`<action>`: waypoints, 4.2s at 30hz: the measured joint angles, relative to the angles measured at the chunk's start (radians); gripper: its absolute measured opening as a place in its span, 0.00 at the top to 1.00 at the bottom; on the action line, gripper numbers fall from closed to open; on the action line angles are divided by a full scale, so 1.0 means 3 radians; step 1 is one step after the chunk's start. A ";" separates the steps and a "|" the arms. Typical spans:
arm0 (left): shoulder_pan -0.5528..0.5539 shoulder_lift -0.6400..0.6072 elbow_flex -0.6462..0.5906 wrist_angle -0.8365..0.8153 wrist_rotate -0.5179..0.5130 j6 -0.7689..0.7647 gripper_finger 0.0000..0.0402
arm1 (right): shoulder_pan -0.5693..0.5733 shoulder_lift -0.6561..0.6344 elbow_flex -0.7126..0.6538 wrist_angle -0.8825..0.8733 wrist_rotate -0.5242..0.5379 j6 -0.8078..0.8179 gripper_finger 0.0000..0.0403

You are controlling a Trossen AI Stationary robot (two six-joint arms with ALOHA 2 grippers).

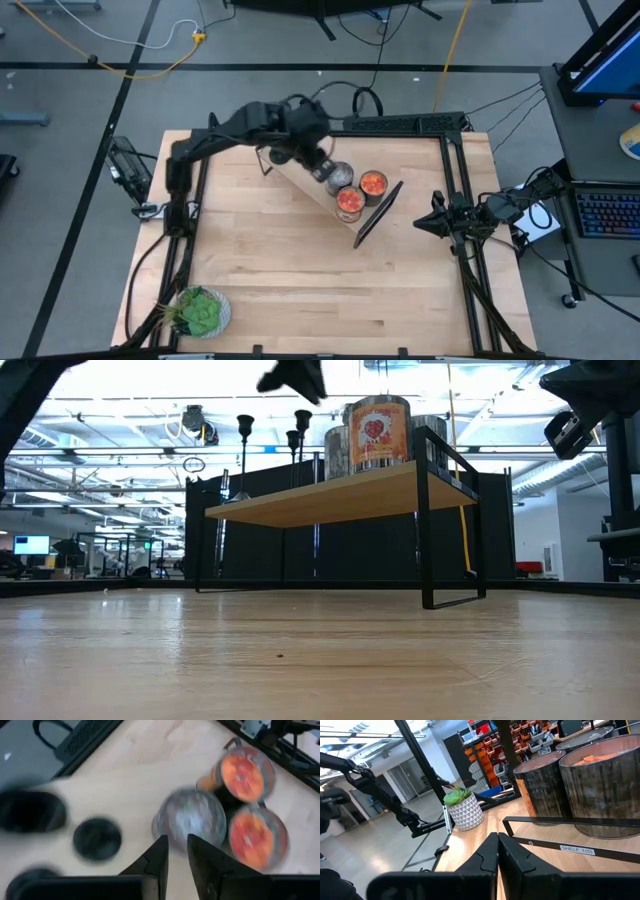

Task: Pick & Place candle stick holders
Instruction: Return to Home Position

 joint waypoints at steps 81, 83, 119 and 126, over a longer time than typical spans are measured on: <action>-0.1010 -0.5669 -0.6728 0.3406 -0.0596 -0.0755 0.99 | -0.0001 0.0001 0.0001 0.0062 -0.0003 -0.0126 1.00; -0.1010 -0.5690 -0.6940 0.3669 -0.0539 -0.0753 0.99 | 0.0000 0.0001 0.0001 0.0109 -0.0006 -0.0127 1.00; -0.0157 -0.5689 -0.7706 0.4729 0.0571 0.0130 0.98 | -0.0001 -0.0178 -0.0683 0.1209 -0.0174 -0.0413 1.00; -0.0157 -0.5687 -0.7706 0.4603 0.0465 -0.0068 0.98 | -0.0001 -0.0246 -0.0975 0.1466 -0.0365 -0.0337 1.00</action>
